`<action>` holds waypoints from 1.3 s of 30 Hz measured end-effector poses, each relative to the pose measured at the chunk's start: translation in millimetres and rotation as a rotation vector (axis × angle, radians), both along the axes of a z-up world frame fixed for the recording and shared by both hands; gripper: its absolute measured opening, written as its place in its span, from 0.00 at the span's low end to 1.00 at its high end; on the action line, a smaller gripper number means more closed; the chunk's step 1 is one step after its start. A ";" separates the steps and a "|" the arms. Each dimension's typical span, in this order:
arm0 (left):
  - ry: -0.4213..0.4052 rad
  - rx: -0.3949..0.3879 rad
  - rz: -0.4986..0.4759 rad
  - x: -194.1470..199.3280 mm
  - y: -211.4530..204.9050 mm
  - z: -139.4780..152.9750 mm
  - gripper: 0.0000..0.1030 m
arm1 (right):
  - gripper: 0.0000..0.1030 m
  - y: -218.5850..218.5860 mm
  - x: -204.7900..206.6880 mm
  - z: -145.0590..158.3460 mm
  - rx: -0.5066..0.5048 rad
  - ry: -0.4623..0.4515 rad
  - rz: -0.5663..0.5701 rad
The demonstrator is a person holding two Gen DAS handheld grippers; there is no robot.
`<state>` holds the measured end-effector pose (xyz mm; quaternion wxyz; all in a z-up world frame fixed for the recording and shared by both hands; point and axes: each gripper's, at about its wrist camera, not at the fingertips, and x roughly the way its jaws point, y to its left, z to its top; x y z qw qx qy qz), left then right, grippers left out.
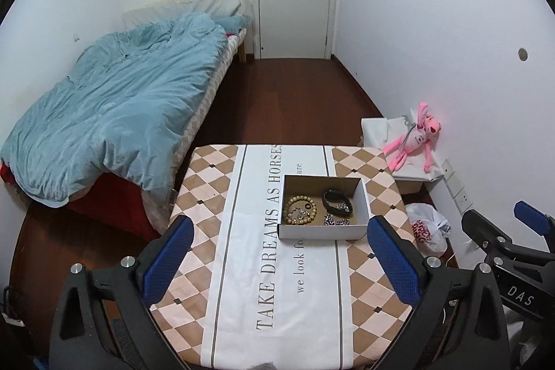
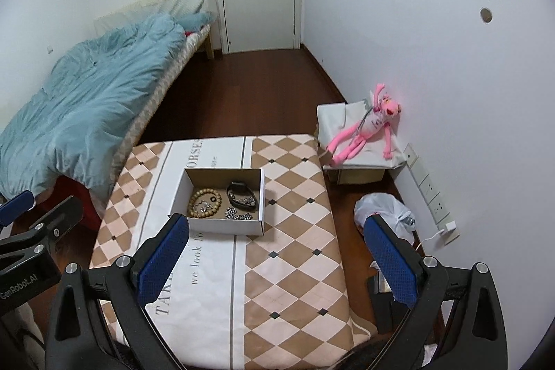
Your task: Organize jewelry
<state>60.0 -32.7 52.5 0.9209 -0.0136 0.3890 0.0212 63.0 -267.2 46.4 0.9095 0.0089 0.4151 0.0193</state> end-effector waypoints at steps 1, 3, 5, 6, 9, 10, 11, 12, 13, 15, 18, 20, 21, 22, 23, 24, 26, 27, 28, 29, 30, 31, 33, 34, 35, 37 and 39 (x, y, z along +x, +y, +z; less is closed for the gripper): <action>-0.004 -0.002 0.000 -2.9 0.0 1.7 0.99 | 0.99 -0.1 -3.7 3.7 0.000 -0.008 0.000; -0.015 -0.001 0.005 -10.9 0.8 7.3 0.99 | 0.99 0.3 -13.0 12.7 0.000 -0.023 0.001; -0.021 0.003 0.005 -17.2 1.1 10.2 0.99 | 0.99 0.4 -21.4 20.0 0.005 -0.035 0.003; -0.021 0.003 0.005 -19.6 1.2 10.7 0.99 | 0.99 1.3 -25.2 23.4 0.001 -0.039 0.005; -0.018 0.002 0.005 -23.7 1.5 10.8 0.99 | 1.00 4.5 -32.8 30.4 -0.006 -0.051 0.011; -0.015 0.002 0.006 -25.2 1.2 10.3 0.99 | 1.00 5.1 -34.5 31.6 -0.006 -0.053 0.013; -0.011 0.001 0.005 -26.2 1.0 9.8 0.99 | 1.00 5.7 -36.3 32.8 -0.008 -0.054 0.016; -0.006 -0.001 0.006 -26.6 0.8 8.6 0.99 | 1.00 5.9 -36.5 33.4 -0.009 -0.055 0.015; 0.000 -0.002 0.009 -26.4 0.6 7.1 0.99 | 1.00 5.5 -37.0 33.9 -0.008 -0.055 0.016; 0.018 -0.006 0.007 -25.0 -0.2 4.3 0.99 | 1.00 6.4 -38.0 33.9 -0.010 -0.051 0.016; 0.040 -0.014 0.007 -21.4 -0.7 0.8 0.99 | 1.00 4.4 -37.4 35.2 -0.011 -0.047 0.014; 0.047 -0.018 0.007 -19.1 -1.1 -0.3 0.99 | 1.00 4.3 -34.8 33.7 -0.011 -0.038 0.011; 0.051 -0.018 0.009 -16.5 -1.1 -1.0 0.99 | 1.00 3.3 -31.9 32.3 -0.010 -0.033 0.010; 0.053 -0.017 0.013 -13.8 -1.0 -1.3 0.99 | 1.00 3.4 -29.3 30.7 -0.010 -0.026 0.009; 0.054 -0.018 0.015 -11.3 -1.0 -1.5 0.99 | 1.00 3.0 -25.2 29.4 -0.009 -0.020 0.007; 0.056 -0.017 0.016 -9.1 -1.3 -1.7 0.99 | 1.00 3.1 -20.6 27.7 -0.012 -0.016 0.008; 0.067 -0.017 0.023 -1.5 -0.5 -3.4 0.99 | 1.00 4.7 -11.6 24.4 -0.024 -0.006 0.005; 0.075 -0.019 0.023 2.9 -0.2 -4.6 0.99 | 1.00 5.6 -6.8 22.7 -0.024 -0.001 0.003; 0.080 -0.019 0.024 6.2 -0.2 -5.6 0.99 | 1.00 6.6 -0.6 20.7 -0.024 0.006 0.002; 0.091 -0.018 0.030 11.7 0.4 -7.7 0.99 | 1.00 7.6 4.1 19.2 -0.028 0.010 0.001; 0.101 -0.022 0.031 15.9 1.0 -9.3 0.99 | 1.00 8.6 9.5 17.7 -0.031 0.013 0.000; 0.107 -0.025 0.033 19.1 1.5 -10.4 0.99 | 1.00 9.5 13.3 16.7 -0.033 0.016 -0.001; 0.119 -0.020 0.040 27.0 2.4 -12.8 0.99 | 1.00 11.5 24.2 13.6 -0.037 0.029 -0.001; 0.124 -0.022 0.039 30.7 2.9 -13.5 0.99 | 1.00 12.4 29.4 11.8 -0.038 0.035 -0.001; 0.130 -0.020 0.042 35.5 3.4 -14.4 0.99 | 1.00 13.4 33.3 10.4 -0.038 0.040 0.000; 0.136 -0.017 0.046 41.4 4.6 -15.1 0.99 | 1.00 16.3 43.6 6.3 -0.041 0.057 0.007; 0.141 -0.012 0.048 47.8 5.0 -15.3 0.99 | 1.00 19.2 49.5 4.1 -0.041 0.067 0.010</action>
